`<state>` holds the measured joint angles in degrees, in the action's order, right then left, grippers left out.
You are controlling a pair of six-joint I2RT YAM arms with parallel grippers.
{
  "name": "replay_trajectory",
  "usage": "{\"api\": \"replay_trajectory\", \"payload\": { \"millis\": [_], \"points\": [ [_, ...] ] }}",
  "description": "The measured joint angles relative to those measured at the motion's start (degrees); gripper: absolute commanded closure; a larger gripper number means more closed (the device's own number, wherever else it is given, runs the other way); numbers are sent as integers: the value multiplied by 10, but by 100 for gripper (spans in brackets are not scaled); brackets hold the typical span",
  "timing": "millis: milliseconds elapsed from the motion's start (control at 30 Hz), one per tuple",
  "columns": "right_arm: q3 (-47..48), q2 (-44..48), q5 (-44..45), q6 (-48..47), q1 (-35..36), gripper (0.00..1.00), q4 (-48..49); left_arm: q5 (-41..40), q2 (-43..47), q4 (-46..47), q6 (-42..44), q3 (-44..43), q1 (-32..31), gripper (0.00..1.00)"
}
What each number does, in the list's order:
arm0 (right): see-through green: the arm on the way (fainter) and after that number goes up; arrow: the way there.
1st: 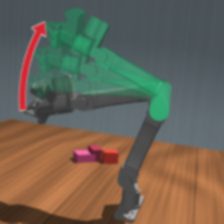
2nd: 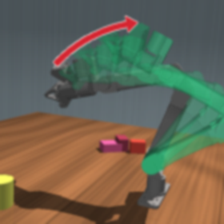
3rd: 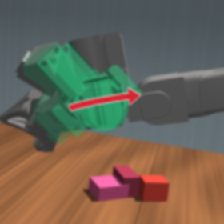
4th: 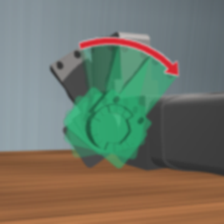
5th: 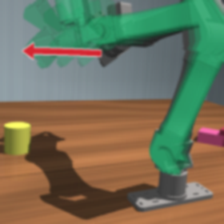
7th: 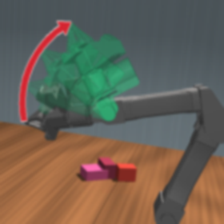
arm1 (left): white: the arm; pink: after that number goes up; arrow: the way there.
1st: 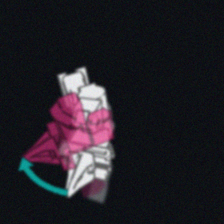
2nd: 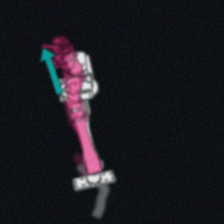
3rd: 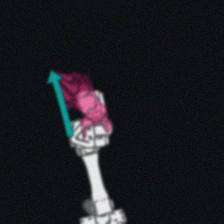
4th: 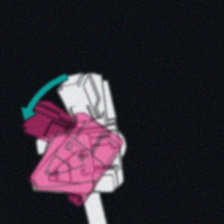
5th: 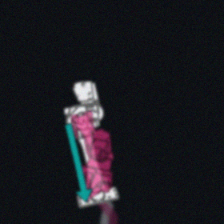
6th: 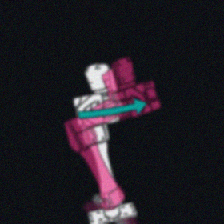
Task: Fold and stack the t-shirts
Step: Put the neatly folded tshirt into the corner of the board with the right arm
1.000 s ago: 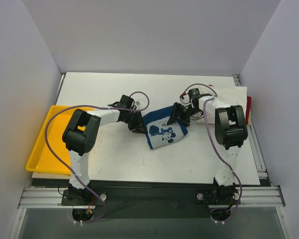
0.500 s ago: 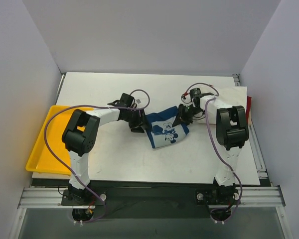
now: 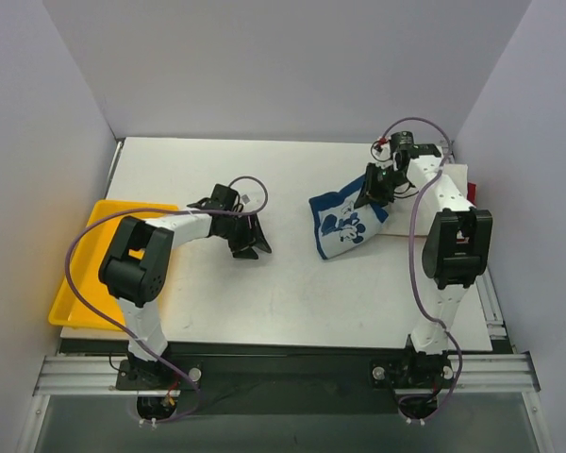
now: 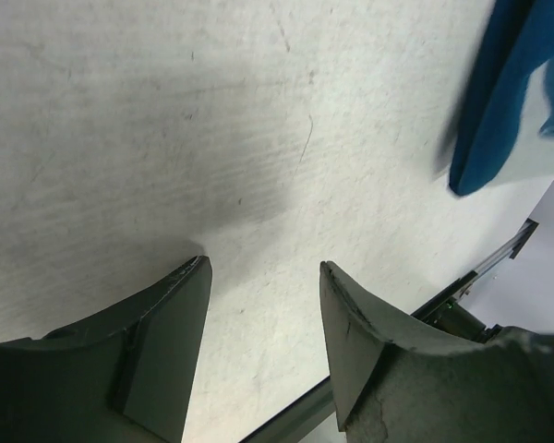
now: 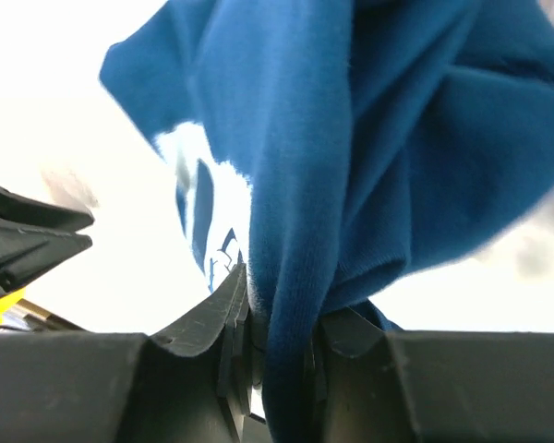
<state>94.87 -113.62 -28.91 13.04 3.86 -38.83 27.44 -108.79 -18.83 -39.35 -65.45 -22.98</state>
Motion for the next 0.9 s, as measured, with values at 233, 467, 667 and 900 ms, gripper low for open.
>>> {"api": "replay_trajectory", "payload": {
  "millis": [233,467,667,900],
  "points": [
    [122,-6,33,-30,-1,100,-76,0,19,12,-2,29,0,39],
    [228,-24,43,-46,-14,100,-131,-1,35,21,-5,52,0,39],
    [305,-45,45,-57,-40,100,-161,-1,45,29,-7,66,0,39],
    [332,-45,30,-57,-98,100,-173,-2,50,33,-9,74,0,39]
  ]
}}
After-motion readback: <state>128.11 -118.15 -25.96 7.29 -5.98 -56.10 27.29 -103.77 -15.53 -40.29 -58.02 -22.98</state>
